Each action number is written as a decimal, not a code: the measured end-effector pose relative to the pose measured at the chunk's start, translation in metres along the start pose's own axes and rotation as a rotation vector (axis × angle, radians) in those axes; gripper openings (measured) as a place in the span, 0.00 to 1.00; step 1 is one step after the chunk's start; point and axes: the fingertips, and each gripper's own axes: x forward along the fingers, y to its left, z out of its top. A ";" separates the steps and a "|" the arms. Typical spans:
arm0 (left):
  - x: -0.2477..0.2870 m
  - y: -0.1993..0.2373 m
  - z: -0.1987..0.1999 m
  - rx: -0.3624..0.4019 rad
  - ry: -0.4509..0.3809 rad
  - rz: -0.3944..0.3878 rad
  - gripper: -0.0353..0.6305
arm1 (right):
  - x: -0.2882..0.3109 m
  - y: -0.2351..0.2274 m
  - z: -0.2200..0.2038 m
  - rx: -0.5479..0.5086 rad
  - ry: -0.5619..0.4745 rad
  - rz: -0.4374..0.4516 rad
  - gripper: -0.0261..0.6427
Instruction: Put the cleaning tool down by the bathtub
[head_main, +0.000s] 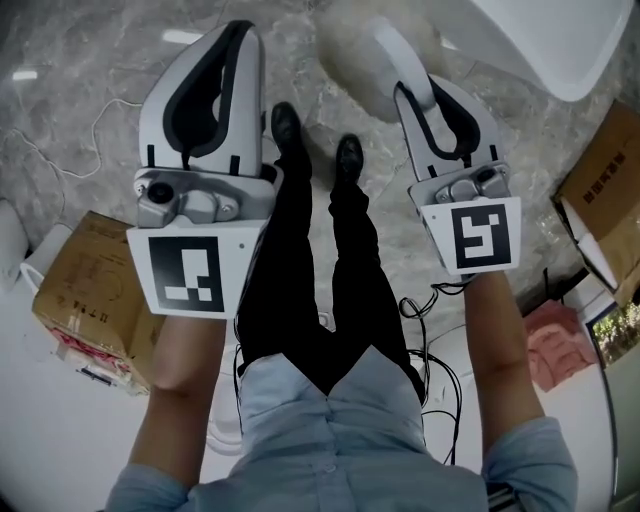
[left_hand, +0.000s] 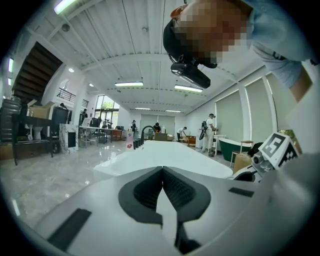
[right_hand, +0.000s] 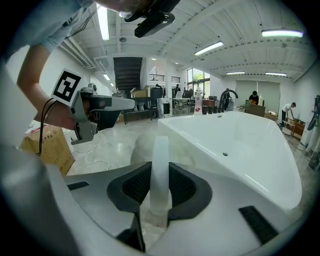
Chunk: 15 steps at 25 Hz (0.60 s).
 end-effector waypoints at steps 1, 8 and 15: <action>0.002 -0.002 -0.006 -0.003 -0.002 -0.004 0.08 | 0.002 -0.001 -0.007 -0.004 0.002 -0.001 0.19; 0.021 -0.007 -0.066 -0.015 0.004 -0.048 0.08 | 0.036 -0.002 -0.061 -0.035 0.020 0.019 0.19; 0.036 -0.012 -0.120 0.008 0.006 -0.073 0.08 | 0.058 0.003 -0.114 -0.044 0.043 0.042 0.19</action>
